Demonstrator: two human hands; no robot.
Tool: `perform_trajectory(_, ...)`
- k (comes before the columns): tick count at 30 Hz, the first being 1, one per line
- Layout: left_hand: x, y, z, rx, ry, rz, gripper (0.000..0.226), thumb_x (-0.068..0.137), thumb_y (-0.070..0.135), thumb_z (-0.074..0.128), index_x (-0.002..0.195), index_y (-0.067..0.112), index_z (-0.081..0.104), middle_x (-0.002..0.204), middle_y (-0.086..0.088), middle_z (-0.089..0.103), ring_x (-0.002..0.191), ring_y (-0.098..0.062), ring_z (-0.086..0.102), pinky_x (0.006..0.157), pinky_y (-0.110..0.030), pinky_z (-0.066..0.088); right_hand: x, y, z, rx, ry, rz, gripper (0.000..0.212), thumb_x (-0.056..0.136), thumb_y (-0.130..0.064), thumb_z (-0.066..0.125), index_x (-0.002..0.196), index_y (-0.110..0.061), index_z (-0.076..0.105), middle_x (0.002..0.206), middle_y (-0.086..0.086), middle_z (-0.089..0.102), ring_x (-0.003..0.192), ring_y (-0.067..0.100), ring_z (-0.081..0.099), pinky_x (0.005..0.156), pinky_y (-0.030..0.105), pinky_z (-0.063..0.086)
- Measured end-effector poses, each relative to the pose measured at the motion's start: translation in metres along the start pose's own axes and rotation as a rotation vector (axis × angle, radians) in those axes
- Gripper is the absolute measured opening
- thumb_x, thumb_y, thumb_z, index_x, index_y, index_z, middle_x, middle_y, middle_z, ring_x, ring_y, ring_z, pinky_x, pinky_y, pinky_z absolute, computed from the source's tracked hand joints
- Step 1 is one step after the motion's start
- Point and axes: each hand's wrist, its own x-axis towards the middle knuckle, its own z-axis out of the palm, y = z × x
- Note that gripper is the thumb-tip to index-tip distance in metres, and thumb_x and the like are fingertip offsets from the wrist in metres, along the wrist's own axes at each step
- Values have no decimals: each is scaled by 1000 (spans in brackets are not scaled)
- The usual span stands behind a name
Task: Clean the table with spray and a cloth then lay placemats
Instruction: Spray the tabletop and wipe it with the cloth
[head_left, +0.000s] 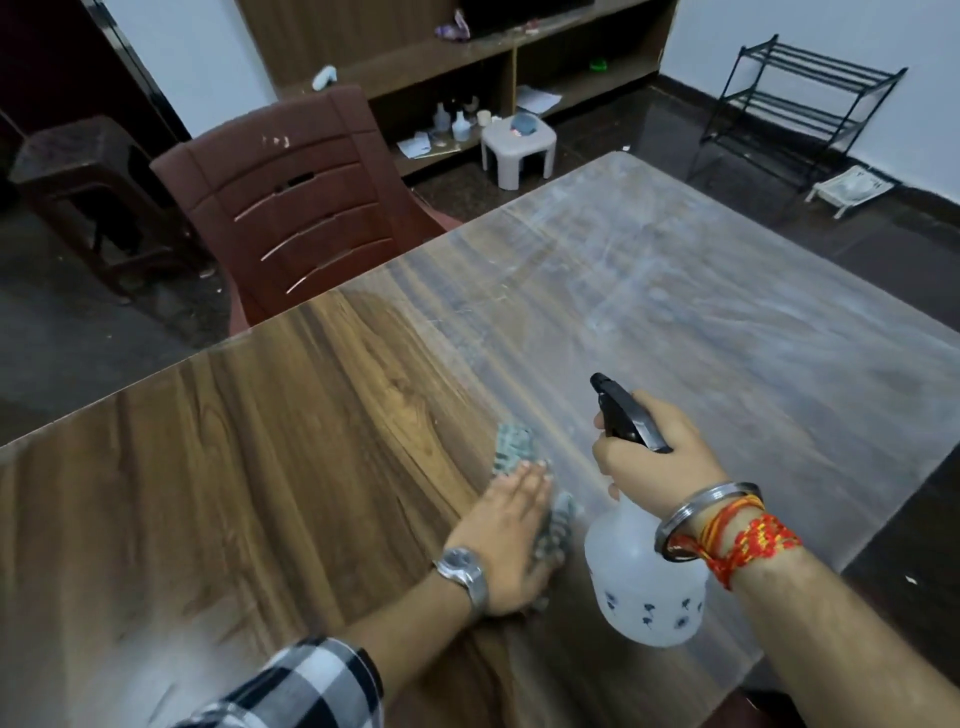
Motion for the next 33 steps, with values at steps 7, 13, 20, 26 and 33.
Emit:
perform_trajectory(7,-51,135,53,-76,-44,196,79,88,51,34,155,21,6,162,-7,9,149,-29,-2,119,-52,2,-64,29,-39,-18,-11,21,16,78,-7,57,89,-17,62,85,9,62,84,39,65,73,51,58)
perform_trajectory(13,-77,169,70,-86,52,30,79,87,51,34,153,9,19,161,-9,14,149,-26,7,118,-50,15,-112,75,-47,-173,-67,78,16,73,-8,55,86,-14,62,82,14,64,73,37,65,66,46,58)
perform_trajectory(20,-157,131,86,-222,237,-603,80,90,59,11,155,12,8,161,-1,0,149,-19,-2,121,-34,0,-165,119,-30,-355,-247,79,15,75,-11,54,89,-12,60,88,14,64,77,33,63,62,34,52)
perform_trajectory(26,-314,82,121,-318,307,-1186,87,86,60,13,153,4,15,161,-14,11,149,-28,8,121,-41,10,-200,121,-6,-338,-308,-9,4,79,-13,54,79,-16,53,74,5,56,60,20,51,51,24,39)
perform_trajectory(33,-353,82,127,-337,273,-1406,84,89,58,9,153,4,5,162,-12,0,149,-27,0,121,-38,4,-244,109,28,-334,-406,-117,13,77,-5,55,89,-9,54,79,5,54,61,17,48,48,23,37)
